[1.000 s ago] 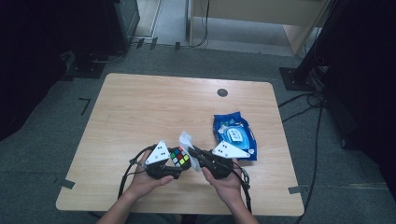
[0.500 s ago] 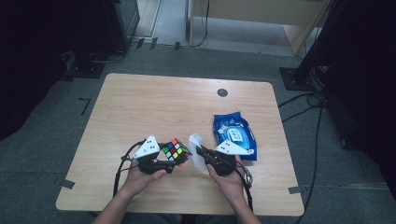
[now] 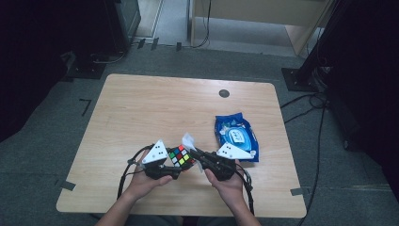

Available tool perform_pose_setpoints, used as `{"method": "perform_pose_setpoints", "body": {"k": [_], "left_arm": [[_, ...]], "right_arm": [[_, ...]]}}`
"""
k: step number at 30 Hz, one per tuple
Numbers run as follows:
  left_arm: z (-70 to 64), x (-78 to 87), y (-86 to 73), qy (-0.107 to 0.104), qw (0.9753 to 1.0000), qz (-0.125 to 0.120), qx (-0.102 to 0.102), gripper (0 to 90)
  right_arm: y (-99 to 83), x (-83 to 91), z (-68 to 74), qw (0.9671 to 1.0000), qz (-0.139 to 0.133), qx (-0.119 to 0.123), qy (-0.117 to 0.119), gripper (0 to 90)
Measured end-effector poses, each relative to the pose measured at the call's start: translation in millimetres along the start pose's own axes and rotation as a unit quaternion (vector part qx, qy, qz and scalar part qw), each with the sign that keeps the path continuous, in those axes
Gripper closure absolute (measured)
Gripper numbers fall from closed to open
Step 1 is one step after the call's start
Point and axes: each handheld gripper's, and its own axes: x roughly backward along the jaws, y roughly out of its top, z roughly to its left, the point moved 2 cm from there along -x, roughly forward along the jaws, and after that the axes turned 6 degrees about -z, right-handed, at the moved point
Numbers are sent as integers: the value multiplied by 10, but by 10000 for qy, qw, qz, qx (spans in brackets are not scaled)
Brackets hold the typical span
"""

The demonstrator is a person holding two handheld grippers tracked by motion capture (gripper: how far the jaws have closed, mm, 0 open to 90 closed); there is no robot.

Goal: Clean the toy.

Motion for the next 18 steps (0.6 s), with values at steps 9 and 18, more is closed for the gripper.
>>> {"method": "perform_pose_setpoints", "body": {"k": [9,18], "left_arm": [[116,146,74,213,9993,-305,80,339],[195,193,79,334,9988,-306,197,339]], "right_arm": [[-396,-61,-476,9891,997,-154,-1075,869],[-346,8,-517,9907,795,-93,-1098,724]]}}
